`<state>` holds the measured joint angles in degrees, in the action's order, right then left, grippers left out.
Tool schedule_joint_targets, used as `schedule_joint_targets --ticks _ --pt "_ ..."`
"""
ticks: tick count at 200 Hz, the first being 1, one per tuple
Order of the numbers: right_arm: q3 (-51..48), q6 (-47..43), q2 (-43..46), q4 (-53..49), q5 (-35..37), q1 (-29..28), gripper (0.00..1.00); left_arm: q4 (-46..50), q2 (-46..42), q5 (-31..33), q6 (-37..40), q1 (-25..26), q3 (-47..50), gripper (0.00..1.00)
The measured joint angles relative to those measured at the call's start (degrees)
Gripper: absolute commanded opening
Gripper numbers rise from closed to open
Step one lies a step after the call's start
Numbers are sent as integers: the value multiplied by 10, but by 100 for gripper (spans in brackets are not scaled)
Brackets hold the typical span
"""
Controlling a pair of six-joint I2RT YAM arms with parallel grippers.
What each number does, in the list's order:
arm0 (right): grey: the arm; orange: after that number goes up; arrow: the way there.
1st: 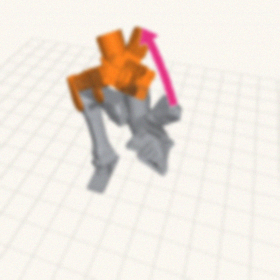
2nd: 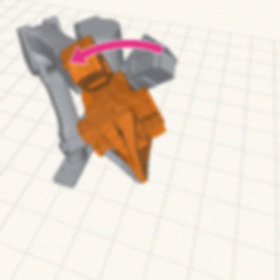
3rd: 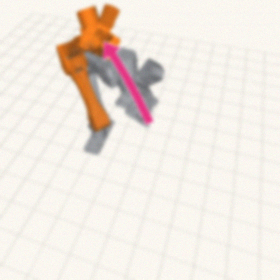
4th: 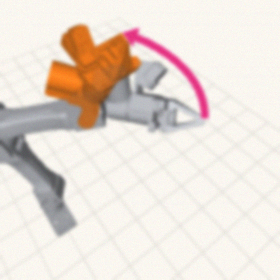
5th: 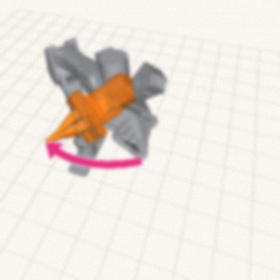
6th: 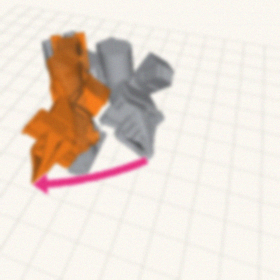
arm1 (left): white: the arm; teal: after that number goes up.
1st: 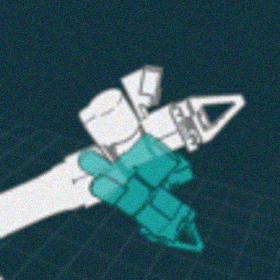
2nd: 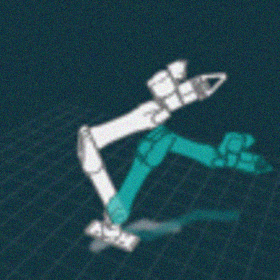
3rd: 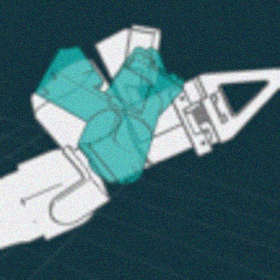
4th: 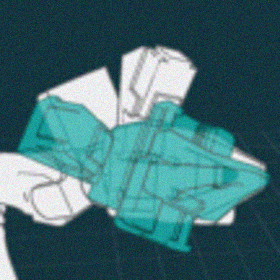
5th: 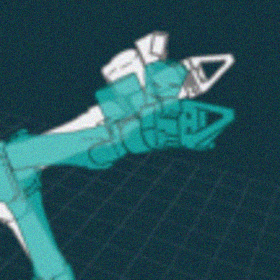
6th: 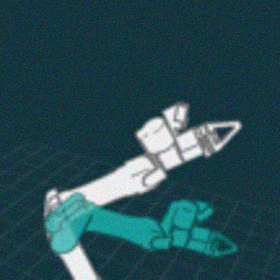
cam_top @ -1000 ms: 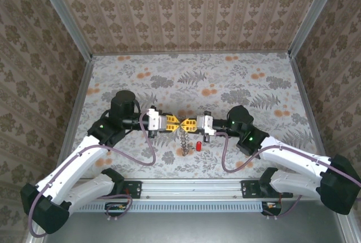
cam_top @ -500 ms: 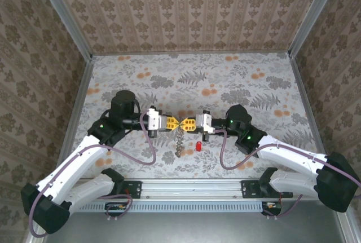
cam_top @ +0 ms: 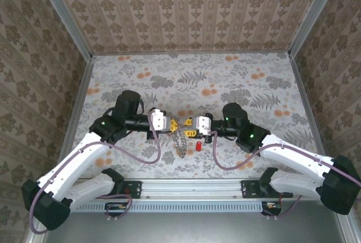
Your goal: Put the keys on the keyring
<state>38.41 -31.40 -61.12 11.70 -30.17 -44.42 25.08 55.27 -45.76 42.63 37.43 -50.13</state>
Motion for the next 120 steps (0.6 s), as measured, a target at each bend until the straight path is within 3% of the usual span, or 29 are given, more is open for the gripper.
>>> schedule_joint_targets --ticks 100,120 --pt "32 0 -28 -30 25 -20 28 18 14 30 7 8 0 0" --pt "32 0 -28 -41 33 -20 24 18 14 30 7 8 0 0"
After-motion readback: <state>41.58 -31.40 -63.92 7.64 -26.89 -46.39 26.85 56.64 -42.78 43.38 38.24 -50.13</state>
